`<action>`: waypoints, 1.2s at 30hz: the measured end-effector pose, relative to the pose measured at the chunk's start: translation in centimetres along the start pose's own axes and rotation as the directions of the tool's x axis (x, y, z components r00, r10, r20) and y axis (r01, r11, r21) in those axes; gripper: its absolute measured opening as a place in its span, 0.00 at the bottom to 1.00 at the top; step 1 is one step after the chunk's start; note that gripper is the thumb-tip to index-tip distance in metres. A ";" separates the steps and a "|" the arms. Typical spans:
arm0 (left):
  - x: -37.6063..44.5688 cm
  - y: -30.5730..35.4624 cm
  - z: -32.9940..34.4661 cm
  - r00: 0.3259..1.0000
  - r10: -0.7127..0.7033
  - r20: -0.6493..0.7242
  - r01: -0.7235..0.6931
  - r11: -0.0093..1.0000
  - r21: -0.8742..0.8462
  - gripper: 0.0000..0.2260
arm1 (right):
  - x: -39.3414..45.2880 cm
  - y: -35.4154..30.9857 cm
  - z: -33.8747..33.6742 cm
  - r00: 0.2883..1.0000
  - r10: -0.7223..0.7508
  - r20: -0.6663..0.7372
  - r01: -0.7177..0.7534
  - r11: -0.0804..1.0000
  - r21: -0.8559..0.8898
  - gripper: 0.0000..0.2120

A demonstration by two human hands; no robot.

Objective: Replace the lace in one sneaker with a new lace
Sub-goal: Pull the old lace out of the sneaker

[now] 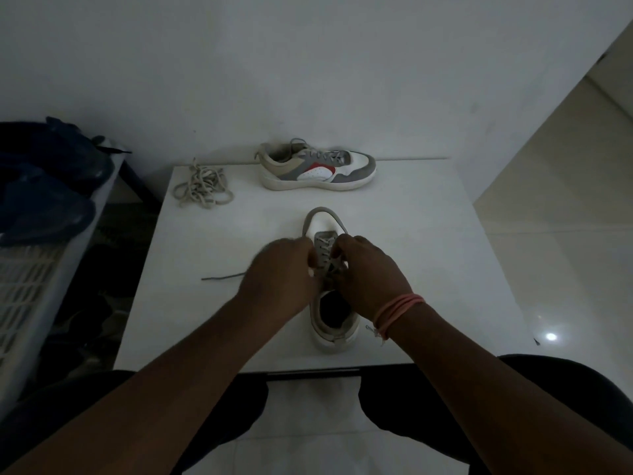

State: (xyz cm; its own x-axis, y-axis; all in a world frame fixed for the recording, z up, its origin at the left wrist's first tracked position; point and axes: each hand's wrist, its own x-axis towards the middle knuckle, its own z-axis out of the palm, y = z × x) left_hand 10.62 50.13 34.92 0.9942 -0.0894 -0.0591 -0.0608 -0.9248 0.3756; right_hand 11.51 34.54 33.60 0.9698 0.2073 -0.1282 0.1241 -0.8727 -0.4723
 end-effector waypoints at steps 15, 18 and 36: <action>1.7 -1.9 1.1 0.943 -0.224 0.245 0.316 0.831 -0.458 0.09 | -0.9 -0.1 1.4 0.986 -0.151 -0.072 0.140 0.981 -0.133 0.12; 1.7 -1.6 1.0 0.946 -0.200 0.255 0.293 0.865 -0.408 0.08 | -0.2 0.3 1.2 0.981 -0.148 -0.125 0.146 0.989 -0.024 0.05; 2.1 -1.4 1.2 0.882 -0.259 0.393 0.438 0.755 -0.488 0.05 | -0.3 0.5 -0.3 0.981 -0.043 -0.189 -0.010 0.962 -0.272 0.10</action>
State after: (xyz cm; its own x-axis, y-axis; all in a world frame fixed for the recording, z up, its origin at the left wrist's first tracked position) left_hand 12.68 50.80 33.18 0.8585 0.0152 -0.5127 0.4331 -0.5569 0.7087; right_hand 11.32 33.96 33.64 0.9858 0.1572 0.0593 0.1664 -0.9622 -0.2158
